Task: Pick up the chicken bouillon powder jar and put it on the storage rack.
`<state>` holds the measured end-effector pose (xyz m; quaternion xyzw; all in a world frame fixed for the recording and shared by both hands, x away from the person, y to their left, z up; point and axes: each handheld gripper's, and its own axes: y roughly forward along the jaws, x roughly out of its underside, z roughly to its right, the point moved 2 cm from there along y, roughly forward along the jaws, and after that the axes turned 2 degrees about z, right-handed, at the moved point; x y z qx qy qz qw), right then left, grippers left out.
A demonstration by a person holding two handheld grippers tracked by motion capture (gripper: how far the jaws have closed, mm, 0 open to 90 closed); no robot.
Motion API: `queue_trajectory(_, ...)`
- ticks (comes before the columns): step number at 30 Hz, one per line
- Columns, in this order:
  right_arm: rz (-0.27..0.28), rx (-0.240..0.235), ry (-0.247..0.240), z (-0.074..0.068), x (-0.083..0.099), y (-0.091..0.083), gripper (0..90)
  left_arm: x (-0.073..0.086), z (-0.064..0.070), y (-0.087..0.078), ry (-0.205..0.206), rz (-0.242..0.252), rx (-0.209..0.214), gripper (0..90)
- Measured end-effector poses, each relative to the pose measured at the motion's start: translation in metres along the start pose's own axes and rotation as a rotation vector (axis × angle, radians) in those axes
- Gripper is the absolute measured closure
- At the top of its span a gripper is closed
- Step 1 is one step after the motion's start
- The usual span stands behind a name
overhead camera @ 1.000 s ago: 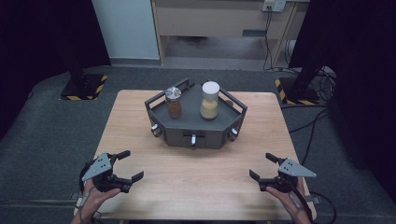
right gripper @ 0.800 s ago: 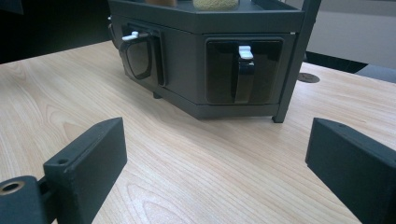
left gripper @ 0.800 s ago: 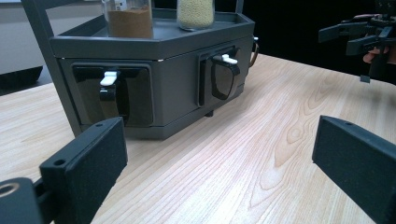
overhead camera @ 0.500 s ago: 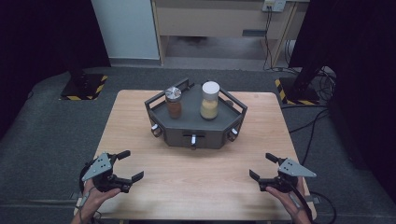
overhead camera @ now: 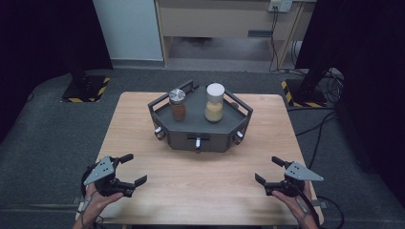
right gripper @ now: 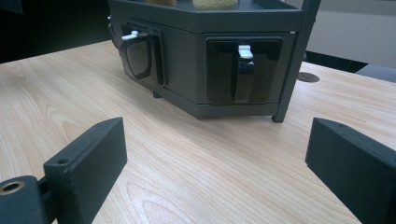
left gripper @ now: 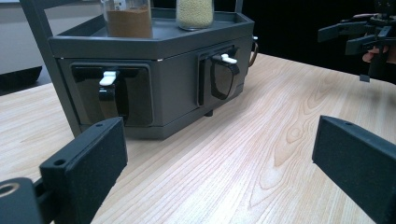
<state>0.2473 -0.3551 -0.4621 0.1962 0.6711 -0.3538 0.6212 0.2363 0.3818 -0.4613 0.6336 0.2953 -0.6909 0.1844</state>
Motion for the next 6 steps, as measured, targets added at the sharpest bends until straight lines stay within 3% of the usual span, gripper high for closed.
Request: queue_trajectory(6, 0.000, 0.000, 0.001, 0.0002, 0.0000, 0.0001, 6.0, -0.0001, -0.0001, 0.0000, 0.000, 0.000, -0.001, 2.0)
